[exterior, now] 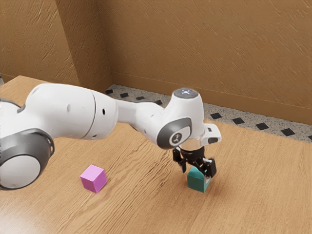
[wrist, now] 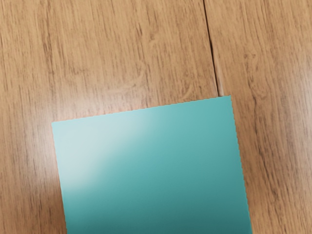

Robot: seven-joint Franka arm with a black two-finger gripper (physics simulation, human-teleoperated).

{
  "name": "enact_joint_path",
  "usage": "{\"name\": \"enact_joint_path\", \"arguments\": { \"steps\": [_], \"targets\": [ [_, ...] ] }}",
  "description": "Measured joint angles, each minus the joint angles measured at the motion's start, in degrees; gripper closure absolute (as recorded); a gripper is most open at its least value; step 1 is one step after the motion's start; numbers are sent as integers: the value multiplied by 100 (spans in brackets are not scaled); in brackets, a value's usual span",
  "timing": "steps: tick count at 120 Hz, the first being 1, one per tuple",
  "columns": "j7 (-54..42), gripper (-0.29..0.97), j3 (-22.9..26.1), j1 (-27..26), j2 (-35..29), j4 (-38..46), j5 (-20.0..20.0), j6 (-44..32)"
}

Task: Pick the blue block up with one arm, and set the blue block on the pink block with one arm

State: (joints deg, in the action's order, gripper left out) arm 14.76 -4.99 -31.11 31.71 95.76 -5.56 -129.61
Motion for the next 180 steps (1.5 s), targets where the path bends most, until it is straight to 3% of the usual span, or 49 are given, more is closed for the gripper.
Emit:
{"name": "enact_joint_path", "arguments": {
  "steps": [105, 142, 168, 180],
  "targets": [
    [124, 2, -35, 70, 364, -293, -340, -20],
    [211, 29, -37, 36, 339, -301, -330, -21],
    [297, 36, -89, -13, 182, -288, -265, -3],
    [328, 37, -116, -42, -207, -83, -230, 32]
  ]
}}
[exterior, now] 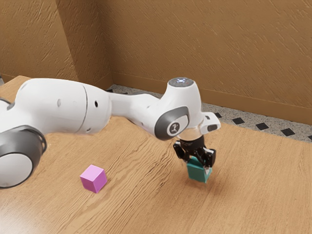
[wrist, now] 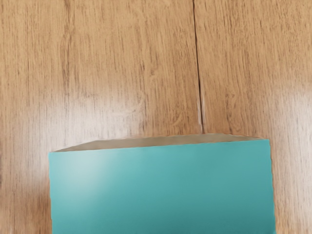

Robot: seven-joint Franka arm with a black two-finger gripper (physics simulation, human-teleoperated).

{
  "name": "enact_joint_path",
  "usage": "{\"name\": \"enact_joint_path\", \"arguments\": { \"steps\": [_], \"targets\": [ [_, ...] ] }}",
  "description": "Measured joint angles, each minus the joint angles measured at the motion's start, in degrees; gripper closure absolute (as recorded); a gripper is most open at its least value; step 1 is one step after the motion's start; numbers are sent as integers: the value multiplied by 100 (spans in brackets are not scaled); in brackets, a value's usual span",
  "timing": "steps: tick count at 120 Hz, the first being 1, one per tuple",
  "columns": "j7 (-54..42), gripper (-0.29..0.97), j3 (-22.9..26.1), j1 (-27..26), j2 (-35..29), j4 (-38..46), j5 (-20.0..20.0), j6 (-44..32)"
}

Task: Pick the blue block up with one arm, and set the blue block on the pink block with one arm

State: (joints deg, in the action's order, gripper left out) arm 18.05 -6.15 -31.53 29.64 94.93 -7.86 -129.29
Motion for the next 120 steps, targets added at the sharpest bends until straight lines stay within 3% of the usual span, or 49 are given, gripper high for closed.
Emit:
{"name": "enact_joint_path", "arguments": {
  "steps": [27, 56, 91, 120],
  "targets": [
    [49, 36, -26, 57, -1290, 991, 292, 79],
    [71, 40, -461, 61, -2543, 1990, 542, 234],
    [39, 40, -688, 285, -3236, 2684, 966, 303],
    [-33, 40, -1238, -39, -3874, 3258, 1315, 386]
  ]
}}
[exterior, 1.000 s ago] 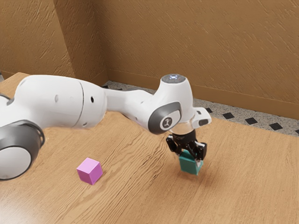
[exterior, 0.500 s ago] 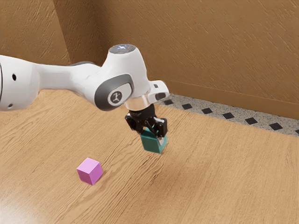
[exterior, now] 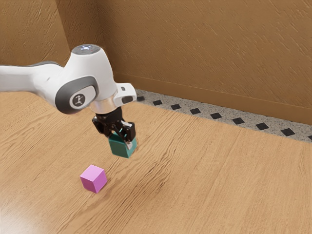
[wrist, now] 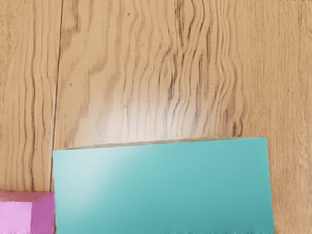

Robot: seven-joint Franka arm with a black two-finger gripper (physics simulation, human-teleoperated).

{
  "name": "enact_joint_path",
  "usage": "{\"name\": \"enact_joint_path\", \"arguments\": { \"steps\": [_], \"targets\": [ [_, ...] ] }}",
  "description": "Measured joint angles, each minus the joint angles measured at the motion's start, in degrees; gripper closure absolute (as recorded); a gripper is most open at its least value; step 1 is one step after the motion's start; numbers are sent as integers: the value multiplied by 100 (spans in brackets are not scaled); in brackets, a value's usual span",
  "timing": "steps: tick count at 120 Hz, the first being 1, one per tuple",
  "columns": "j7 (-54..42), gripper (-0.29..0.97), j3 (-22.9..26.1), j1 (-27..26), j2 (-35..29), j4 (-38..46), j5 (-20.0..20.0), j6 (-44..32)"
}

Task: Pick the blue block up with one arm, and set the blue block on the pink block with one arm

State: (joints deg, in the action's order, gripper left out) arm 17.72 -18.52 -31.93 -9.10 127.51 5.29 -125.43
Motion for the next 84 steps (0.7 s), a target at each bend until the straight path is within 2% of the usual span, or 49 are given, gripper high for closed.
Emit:
{"name": "enact_joint_path", "arguments": {
  "steps": [42, 84],
  "targets": [
    [-229, 42, -841, 14, -70, 79, 551, 107],
    [-570, 43, -1197, -1, -178, 268, 696, 122]
  ]
}}
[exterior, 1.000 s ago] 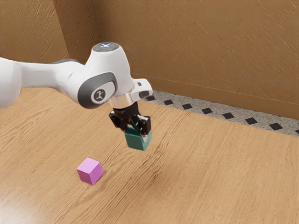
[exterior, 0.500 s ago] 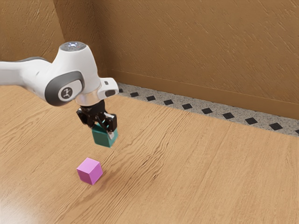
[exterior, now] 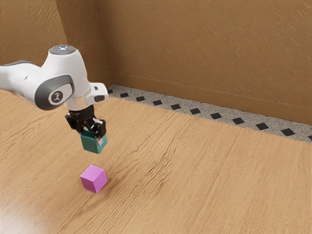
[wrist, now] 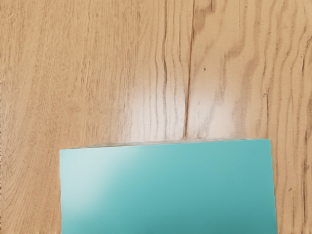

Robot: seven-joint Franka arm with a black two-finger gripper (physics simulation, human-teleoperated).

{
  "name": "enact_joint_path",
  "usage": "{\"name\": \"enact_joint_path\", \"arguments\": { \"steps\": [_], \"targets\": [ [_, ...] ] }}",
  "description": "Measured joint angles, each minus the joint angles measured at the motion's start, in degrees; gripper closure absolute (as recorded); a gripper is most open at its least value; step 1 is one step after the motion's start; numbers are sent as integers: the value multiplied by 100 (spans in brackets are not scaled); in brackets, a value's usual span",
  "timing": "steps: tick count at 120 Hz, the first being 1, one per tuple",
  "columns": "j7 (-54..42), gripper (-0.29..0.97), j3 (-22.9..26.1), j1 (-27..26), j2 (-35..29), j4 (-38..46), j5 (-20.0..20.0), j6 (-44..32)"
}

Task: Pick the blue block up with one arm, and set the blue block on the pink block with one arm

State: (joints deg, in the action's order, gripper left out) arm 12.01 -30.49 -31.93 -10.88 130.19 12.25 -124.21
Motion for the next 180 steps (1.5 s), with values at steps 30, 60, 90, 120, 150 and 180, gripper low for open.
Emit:
{"name": "enact_joint_path", "arguments": {
  "steps": [30, 60, 90, 120, 150, 180],
  "targets": [
    [-233, 43, -58, -38, 0, 241, 15, -35],
    [-412, 43, -81, -38, 10, 447, 21, -74],
    [-528, 43, -102, -21, -41, 575, 21, -88],
    [-590, 50, -112, 48, 148, 670, 32, -226],
    [-419, 87, -109, 50, 183, 680, 254, -357],
    [-191, 62, -133, 56, 176, 716, 302, -417]
  ]
}}
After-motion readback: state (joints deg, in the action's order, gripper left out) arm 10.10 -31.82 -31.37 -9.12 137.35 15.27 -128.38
